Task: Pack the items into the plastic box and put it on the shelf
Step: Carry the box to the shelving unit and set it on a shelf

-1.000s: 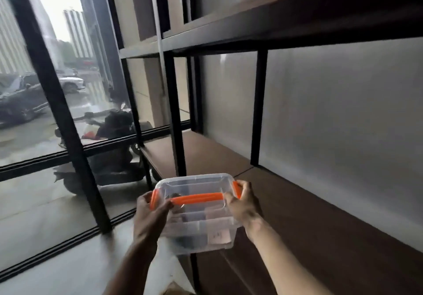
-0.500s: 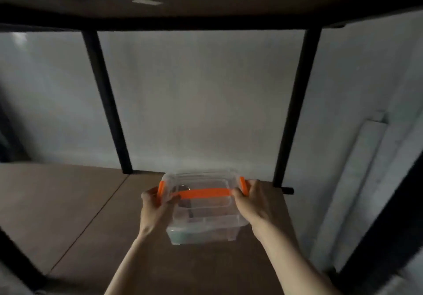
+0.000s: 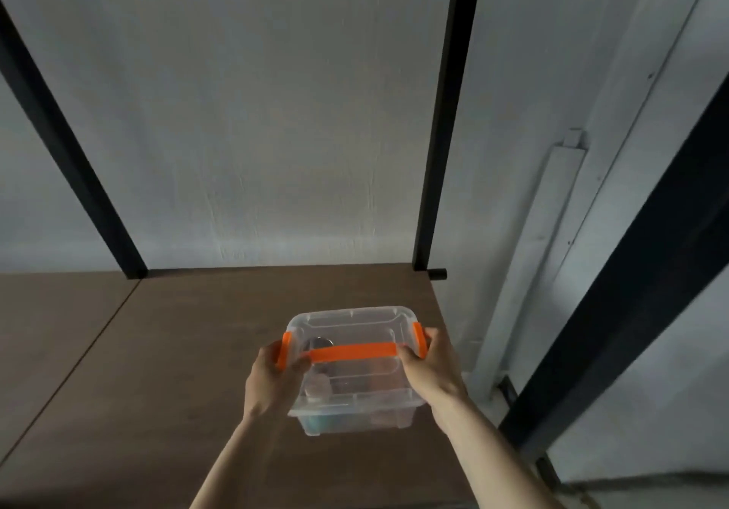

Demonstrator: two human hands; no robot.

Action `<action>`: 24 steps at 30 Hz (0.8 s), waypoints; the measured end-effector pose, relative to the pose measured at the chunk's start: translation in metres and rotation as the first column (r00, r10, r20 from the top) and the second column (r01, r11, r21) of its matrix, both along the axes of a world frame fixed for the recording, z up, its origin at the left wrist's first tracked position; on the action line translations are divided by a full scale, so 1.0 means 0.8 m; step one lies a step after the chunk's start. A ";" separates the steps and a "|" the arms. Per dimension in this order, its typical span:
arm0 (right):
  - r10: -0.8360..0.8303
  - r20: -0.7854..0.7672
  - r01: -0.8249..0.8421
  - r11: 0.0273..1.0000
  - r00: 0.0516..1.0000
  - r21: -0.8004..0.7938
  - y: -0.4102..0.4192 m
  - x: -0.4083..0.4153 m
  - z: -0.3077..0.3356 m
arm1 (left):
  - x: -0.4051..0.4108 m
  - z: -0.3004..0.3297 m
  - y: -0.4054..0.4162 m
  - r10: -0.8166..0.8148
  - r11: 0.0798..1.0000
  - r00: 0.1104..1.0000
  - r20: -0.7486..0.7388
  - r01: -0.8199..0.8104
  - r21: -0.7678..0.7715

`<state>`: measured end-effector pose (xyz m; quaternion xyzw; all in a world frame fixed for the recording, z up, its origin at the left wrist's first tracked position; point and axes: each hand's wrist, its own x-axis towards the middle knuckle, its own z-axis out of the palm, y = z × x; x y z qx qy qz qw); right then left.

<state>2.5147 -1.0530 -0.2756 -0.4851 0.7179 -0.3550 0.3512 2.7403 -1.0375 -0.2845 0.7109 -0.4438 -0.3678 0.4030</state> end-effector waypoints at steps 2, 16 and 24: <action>0.019 -0.030 -0.017 0.997 0.999 0.071 0.004 -0.004 -0.026 | -0.003 -0.026 0.003 0.014 0.998 1.000 0.005 -0.014 0.058; 0.093 -0.159 -0.062 0.980 0.983 0.187 0.012 0.008 -0.109 | 0.006 -0.107 0.014 0.010 0.985 0.999 0.049 -0.019 0.169; 0.072 -0.161 -0.046 0.986 0.984 0.161 0.014 0.010 -0.117 | 0.005 -0.115 0.019 0.013 0.984 0.994 0.111 -0.032 0.177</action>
